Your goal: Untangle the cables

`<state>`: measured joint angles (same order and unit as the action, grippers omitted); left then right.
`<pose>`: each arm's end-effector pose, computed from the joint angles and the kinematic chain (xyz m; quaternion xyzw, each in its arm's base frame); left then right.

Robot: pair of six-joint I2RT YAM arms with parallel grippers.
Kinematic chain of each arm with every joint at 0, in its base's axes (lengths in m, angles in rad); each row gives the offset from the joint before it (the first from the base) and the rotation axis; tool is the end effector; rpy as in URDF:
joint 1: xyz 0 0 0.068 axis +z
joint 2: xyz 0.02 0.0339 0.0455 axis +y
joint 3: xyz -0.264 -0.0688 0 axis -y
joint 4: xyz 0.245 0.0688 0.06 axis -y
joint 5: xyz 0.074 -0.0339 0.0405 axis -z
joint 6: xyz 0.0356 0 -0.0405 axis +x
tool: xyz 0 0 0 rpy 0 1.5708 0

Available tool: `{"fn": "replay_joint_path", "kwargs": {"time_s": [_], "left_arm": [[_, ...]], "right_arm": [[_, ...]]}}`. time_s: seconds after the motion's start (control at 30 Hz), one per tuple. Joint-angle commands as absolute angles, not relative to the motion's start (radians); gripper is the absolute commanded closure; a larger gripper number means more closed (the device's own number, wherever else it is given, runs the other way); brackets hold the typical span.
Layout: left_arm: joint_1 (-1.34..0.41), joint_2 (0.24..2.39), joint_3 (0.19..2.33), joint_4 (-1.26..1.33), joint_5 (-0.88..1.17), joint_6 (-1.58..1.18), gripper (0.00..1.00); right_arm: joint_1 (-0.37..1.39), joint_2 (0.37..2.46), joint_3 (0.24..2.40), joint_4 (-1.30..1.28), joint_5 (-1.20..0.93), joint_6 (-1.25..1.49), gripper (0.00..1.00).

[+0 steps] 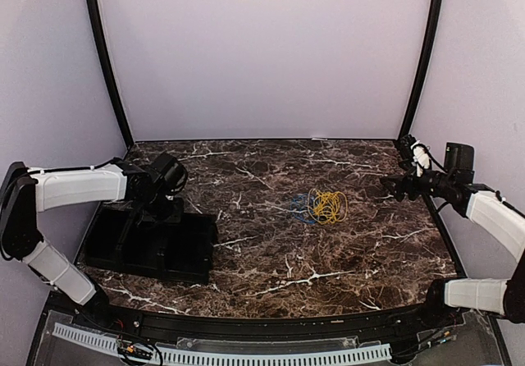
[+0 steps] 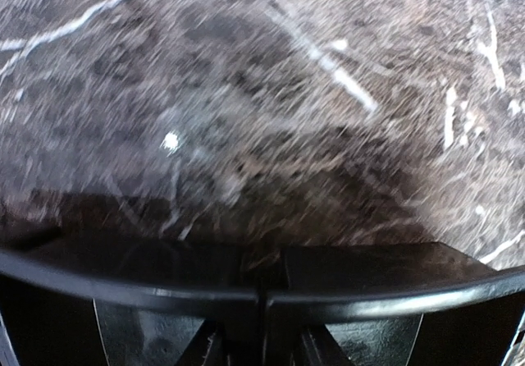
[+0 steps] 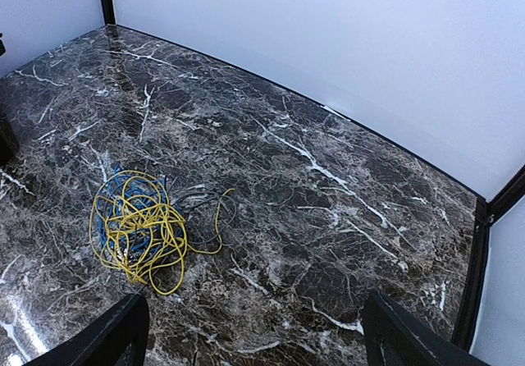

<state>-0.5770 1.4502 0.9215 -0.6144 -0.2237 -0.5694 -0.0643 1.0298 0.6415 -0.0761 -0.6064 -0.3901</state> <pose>0.2349 -0.1435 0.2049 -0.0200 0.9712 -0.0227 0.2363 0.2267 0.0057 0.2563 -0.2865 0.7758 0.1346 0.5458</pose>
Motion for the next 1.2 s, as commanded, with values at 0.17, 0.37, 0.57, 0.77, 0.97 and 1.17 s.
{"fn": "replay_joint_path", "kwargs": {"time_s": [0.17,0.37,0.57,0.77,0.97,1.17], "left_arm": [[-0.581,1.734,1.217,-0.413,-0.155,-0.522,0.74],[-0.581,1.975,1.469,-0.400,-0.128,-0.497,0.75],[-0.575,2.092,1.621,-0.394,-0.097,-0.478,0.59],[-0.581,1.974,1.619,-0.492,-0.073,-0.482,0.40],[-0.583,1.720,1.436,-0.485,-0.043,-0.454,0.32],[-0.611,1.430,1.102,-0.290,0.106,-0.415,0.32]], "right_arm": [[-0.057,1.026,0.640,-0.068,-0.591,-0.408,0.08],[-0.057,1.035,0.636,-0.068,-0.593,-0.409,0.08],[-0.055,1.069,0.638,-0.074,-0.609,-0.412,0.08],[-0.008,1.126,0.702,-0.114,-0.600,-0.400,0.03],[0.161,1.373,0.909,-0.271,-0.483,-0.452,0.01],[0.229,1.662,1.130,-0.376,-0.561,-0.449,0.01]]}}
